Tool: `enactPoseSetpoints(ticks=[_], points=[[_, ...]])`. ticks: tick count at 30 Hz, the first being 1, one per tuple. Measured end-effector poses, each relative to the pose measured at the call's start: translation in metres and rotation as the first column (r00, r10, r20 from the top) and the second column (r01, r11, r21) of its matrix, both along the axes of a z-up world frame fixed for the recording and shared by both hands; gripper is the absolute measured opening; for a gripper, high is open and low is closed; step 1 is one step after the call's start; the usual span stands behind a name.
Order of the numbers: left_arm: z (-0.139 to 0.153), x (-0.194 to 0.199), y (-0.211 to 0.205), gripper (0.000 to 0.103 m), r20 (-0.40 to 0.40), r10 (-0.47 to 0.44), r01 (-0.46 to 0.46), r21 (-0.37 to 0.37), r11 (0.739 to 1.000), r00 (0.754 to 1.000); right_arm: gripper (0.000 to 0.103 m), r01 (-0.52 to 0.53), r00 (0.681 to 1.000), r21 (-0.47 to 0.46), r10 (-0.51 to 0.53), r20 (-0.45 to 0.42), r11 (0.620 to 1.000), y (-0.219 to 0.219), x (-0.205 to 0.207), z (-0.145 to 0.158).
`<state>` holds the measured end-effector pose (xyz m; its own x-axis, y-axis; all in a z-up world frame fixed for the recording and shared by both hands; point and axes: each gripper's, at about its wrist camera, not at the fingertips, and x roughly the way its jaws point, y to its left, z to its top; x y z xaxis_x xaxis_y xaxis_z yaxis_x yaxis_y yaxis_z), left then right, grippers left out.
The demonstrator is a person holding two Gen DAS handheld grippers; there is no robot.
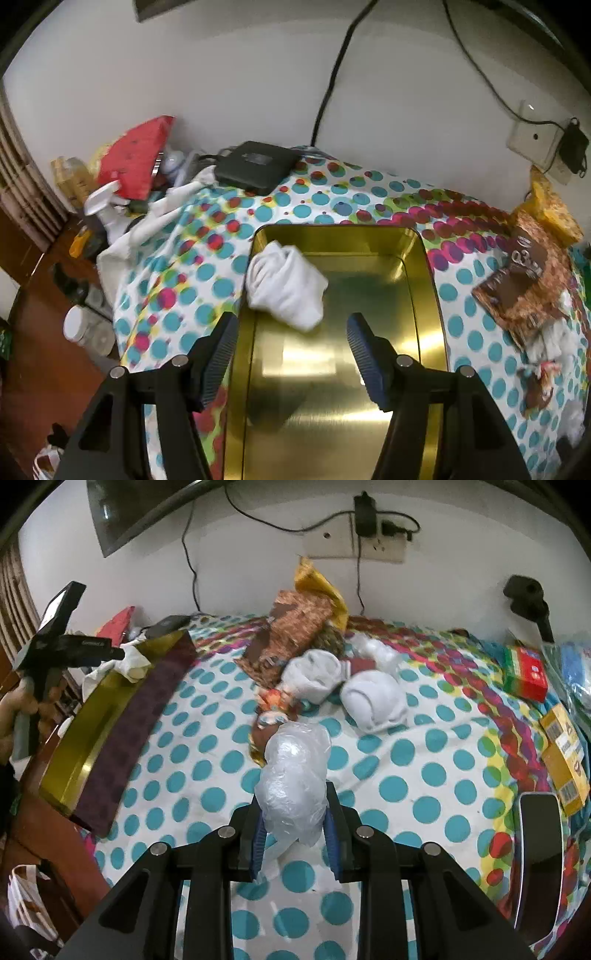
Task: Organize objects
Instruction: 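Lift the white cloth with the left tool and release it into the gold tray, then carry the clear plastic bag over the gold tray and open the right tool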
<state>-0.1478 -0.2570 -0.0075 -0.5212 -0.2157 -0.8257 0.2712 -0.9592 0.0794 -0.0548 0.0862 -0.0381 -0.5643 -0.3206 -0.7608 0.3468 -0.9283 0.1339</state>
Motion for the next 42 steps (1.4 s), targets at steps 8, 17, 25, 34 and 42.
enactPoseSetpoints(ticks=[8, 17, 25, 34, 42], points=[[0.020, 0.091, 0.017, 0.063, -0.063, 0.019, -0.008, 0.170, 0.985, 0.998, 0.026, -0.155, 0.987, -0.007, 0.154, -0.054, 0.988, -0.059, -0.011, 0.033], [0.028, 0.173, 0.013, 0.063, -0.110, 0.097, -0.077, 0.176, 0.981, 0.989, 0.026, -0.332, 0.938, 0.001, 0.330, -0.108, 0.943, -0.169, -0.048, 0.072], [0.012, 0.200, 0.001, 0.063, -0.094, 0.126, -0.108, 0.176, 0.978, 0.988, 0.026, -0.358, 0.932, 0.082, 0.362, -0.038, 0.930, -0.243, -0.101, 0.055], [-0.001, 0.203, -0.011, 0.063, -0.073, 0.124, -0.107, 0.198, 0.974, 0.990, 0.026, -0.311, 0.949, 0.080, 0.304, 0.089, 0.947, -0.292, -0.150, 0.015], [-0.006, 0.201, -0.022, 0.063, -0.061, 0.138, -0.122, 0.210, 0.970, 0.989, 0.026, -0.294, 0.953, 0.119, 0.280, 0.118, 0.948, -0.310, -0.167, -0.002]])
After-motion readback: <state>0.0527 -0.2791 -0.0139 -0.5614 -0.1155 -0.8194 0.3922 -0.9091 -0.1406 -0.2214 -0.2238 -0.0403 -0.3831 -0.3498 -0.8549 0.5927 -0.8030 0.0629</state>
